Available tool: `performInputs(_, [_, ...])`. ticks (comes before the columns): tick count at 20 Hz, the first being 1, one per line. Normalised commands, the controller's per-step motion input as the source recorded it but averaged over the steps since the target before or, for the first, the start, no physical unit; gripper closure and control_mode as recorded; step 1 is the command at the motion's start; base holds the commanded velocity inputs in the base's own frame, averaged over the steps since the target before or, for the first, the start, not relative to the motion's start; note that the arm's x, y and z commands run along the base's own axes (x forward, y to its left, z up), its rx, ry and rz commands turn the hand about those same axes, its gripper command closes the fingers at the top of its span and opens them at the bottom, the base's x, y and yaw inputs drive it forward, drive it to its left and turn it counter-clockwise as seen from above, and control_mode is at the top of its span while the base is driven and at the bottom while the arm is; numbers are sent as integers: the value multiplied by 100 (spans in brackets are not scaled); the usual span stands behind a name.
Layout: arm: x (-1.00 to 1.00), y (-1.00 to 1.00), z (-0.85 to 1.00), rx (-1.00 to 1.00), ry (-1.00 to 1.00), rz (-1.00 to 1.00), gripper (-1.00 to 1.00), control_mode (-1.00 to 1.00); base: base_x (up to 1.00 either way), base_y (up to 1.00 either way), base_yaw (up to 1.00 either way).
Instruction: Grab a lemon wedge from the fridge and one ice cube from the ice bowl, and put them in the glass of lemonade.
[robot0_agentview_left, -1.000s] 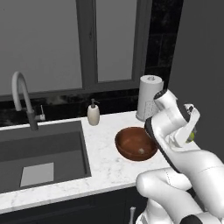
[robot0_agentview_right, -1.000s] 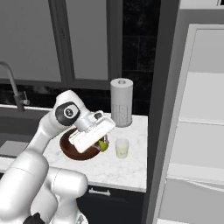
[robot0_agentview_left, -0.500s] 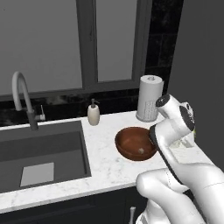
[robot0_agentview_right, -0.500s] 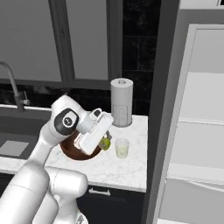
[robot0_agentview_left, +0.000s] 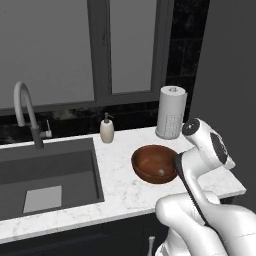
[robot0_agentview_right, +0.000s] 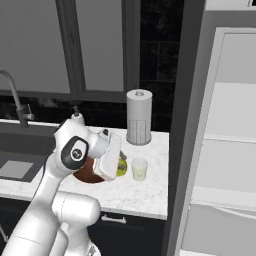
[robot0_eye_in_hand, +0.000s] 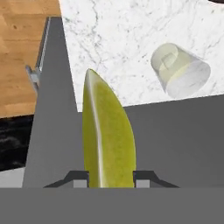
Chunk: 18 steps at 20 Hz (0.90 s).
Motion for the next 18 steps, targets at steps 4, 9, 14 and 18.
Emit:
performInputs(4, [39,-2,0,-12,31,24,100,-100,0,0,0])
performInputs(9, [58,-2,1,-1,27,1,100,-100,0,0,0])
performInputs(14, [54,-5,0,0,7,0,100,-100,0,0,0])
performInputs(18, [38,-24,4,0,0,0,100,-100,0,0,0])
